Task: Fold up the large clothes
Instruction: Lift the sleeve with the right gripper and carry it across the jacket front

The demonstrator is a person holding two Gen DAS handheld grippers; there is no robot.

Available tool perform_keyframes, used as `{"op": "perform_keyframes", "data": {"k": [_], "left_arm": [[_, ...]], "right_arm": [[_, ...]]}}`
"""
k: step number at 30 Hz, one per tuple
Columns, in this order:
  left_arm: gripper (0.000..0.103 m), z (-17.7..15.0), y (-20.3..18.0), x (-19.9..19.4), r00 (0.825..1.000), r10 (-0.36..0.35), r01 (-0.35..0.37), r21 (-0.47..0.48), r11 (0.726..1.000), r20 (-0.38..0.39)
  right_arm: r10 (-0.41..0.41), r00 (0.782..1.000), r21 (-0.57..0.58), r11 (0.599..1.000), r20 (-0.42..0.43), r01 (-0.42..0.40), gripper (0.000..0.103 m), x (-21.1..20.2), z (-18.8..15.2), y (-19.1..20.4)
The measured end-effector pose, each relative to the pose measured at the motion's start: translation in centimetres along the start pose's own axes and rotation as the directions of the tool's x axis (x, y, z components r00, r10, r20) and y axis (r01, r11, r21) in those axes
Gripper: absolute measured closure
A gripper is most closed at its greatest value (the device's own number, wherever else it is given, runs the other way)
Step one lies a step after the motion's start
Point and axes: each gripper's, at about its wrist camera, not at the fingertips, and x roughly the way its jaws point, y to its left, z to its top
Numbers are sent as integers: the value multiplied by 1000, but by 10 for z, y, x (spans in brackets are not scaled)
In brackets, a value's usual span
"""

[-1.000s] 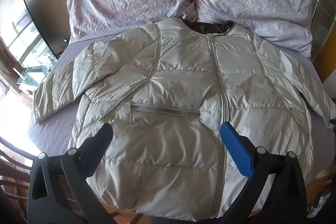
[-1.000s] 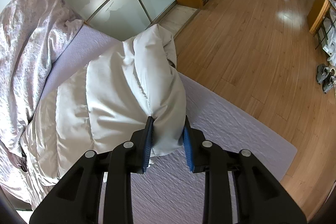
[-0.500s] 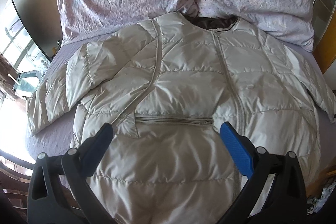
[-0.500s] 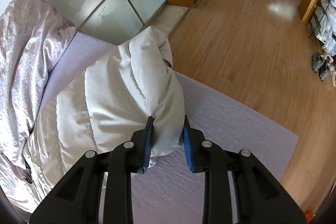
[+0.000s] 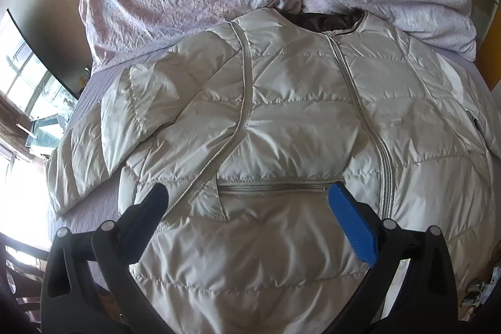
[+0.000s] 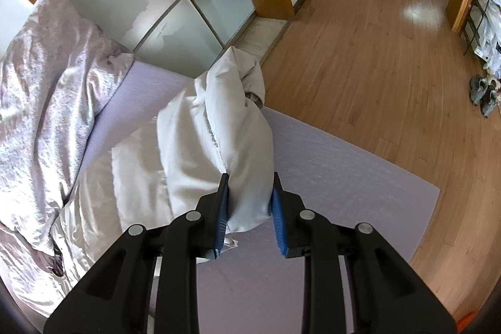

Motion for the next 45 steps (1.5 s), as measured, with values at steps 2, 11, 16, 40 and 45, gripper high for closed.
{"op": "perform_keyframes", "data": {"k": [2,11,16,40,45], "left_arm": [[2,1,0,0,1000,-5,5,3,1000,0],[2,6,6,2,1000,-6,6,17,1000,9],[2,6,14,3,1000,-5,5,10,1000,10],[2,4,54,17,999,27,-27,-22,999,-16],[2,5,57,18,1000,23,-24,-20,1000,-16]], "right_arm": [[2,1000,-20,1000,11,-2,77,-5,-2,6],[144,989,-129,982,23,-140,78,-32,-14,63],[240,970,-218,945,-45,-244,79,-37,-43,114],[251,886,-488,759,-389,-430,79,-3,-219,294],[244,859,-492,735,-449,-466,79,4,-246,308]]}}
